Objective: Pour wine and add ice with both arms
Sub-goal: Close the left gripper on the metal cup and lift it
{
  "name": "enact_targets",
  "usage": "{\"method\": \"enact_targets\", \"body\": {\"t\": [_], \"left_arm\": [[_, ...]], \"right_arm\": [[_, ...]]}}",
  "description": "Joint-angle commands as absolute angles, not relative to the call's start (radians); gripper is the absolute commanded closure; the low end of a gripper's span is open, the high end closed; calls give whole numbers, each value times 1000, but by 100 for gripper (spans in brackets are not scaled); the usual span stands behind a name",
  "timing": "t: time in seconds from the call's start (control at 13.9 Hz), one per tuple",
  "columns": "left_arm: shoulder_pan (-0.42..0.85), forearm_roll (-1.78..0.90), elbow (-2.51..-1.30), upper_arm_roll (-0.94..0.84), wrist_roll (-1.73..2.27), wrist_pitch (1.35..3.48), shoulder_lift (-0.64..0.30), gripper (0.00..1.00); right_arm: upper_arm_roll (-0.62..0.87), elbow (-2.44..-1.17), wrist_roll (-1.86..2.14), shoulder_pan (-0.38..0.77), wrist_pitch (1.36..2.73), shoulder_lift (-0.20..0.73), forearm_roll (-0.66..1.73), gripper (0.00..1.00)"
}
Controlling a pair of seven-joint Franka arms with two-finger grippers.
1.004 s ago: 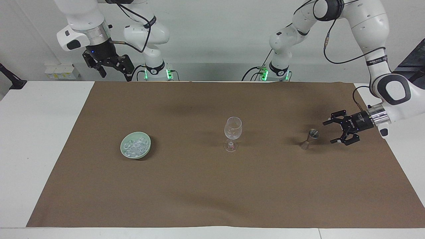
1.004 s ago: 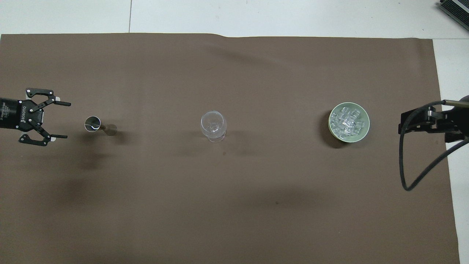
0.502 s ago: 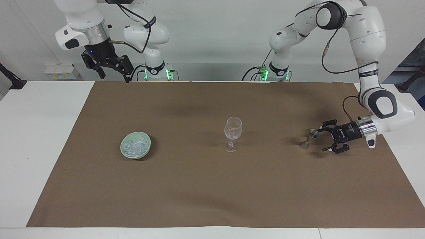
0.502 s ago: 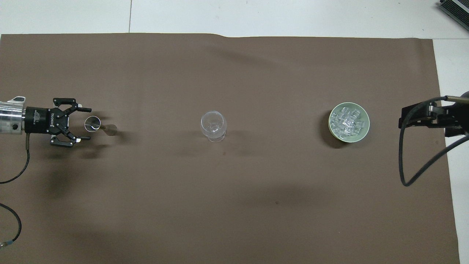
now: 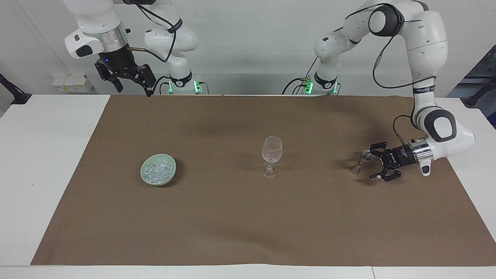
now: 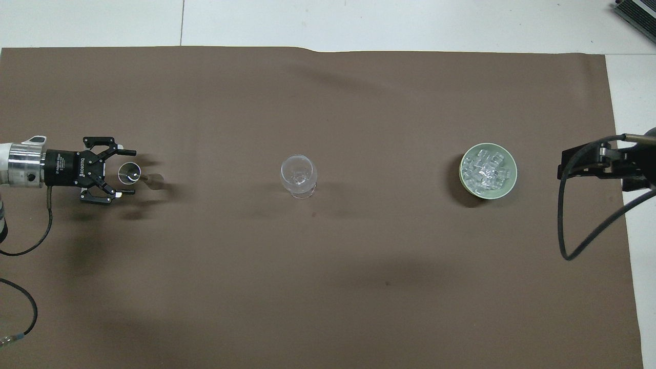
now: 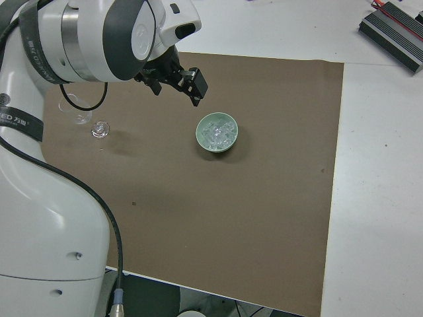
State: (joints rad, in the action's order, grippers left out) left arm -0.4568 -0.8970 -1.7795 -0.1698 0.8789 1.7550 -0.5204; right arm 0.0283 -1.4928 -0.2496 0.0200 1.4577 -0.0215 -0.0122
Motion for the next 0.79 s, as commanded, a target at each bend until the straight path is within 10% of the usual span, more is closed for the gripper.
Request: {"method": "enact_targets", "body": {"t": [0.0, 0.72], "left_arm": [[-439, -937, -1828, -163, 822, 1776, -505, 0], [-448, -939, -1829, -160, 818, 1756, -503, 0]], "right_arm": [[26, -1517, -232, 9, 1479, -38, 17, 0], [26, -1517, -232, 9, 1479, -38, 17, 0]]}}
